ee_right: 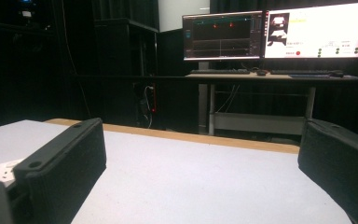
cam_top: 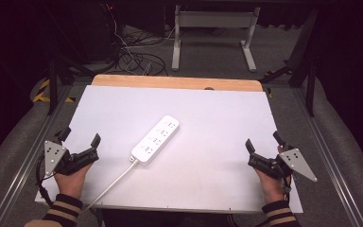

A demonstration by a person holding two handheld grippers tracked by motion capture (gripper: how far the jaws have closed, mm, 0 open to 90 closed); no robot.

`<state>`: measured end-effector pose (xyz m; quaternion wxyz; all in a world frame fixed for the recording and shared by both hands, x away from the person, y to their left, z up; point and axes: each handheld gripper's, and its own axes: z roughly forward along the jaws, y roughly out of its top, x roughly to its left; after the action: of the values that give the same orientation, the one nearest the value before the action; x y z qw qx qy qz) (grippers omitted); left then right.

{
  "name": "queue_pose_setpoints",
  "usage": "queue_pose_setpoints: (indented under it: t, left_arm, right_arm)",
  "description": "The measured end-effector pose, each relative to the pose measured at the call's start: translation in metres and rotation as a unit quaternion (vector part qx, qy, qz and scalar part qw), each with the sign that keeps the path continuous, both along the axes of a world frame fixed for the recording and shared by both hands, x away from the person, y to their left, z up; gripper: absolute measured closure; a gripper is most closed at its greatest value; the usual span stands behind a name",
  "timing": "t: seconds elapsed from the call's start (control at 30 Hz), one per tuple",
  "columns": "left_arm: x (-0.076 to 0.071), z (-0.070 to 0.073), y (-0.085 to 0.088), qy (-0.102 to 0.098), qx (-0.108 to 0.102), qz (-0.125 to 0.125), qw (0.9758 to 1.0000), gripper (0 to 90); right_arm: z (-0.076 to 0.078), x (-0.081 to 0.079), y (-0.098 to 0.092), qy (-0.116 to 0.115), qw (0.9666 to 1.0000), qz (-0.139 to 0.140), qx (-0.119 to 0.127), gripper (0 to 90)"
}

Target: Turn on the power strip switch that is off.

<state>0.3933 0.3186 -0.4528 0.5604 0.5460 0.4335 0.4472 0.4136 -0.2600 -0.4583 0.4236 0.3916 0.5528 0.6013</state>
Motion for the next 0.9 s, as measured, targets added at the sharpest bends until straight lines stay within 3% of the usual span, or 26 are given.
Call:
queue_pose_setpoints:
  t: [0.67,0.73,0.8,0.83,0.87,0.9]
  left_arm:
    - [-0.001,0.005,0.002,-0.004,-0.004,0.000,1.0000,1.3]
    - [0.000,0.005,0.002,0.002,-0.006,-0.002,1.0000,1.8]
    - [0.000,0.010,0.002,0.039,-0.011,-0.015,0.9991,8.0]
    - [0.000,0.010,0.002,0.039,-0.011,-0.015,0.9991,14.1]
    - [-0.001,0.014,0.002,0.052,-0.019,-0.024,0.9982,16.4]
    - [-0.001,0.015,0.002,0.051,-0.020,-0.028,0.9981,17.7]
  right_arm:
    - [0.002,-0.005,-0.003,-0.007,1.0000,-0.001,0.002,1.6]
    - [0.002,-0.005,-0.004,-0.007,1.0000,-0.002,0.003,1.6]
    - [0.002,-0.006,-0.005,-0.008,1.0000,-0.002,0.004,1.6]
    - [0.002,-0.007,-0.005,-0.008,1.0000,-0.002,0.005,1.6]
    - [0.002,-0.007,-0.005,-0.008,1.0000,-0.001,0.005,1.6]
    - [0.002,-0.007,-0.005,-0.008,1.0000,-0.001,0.006,1.6]
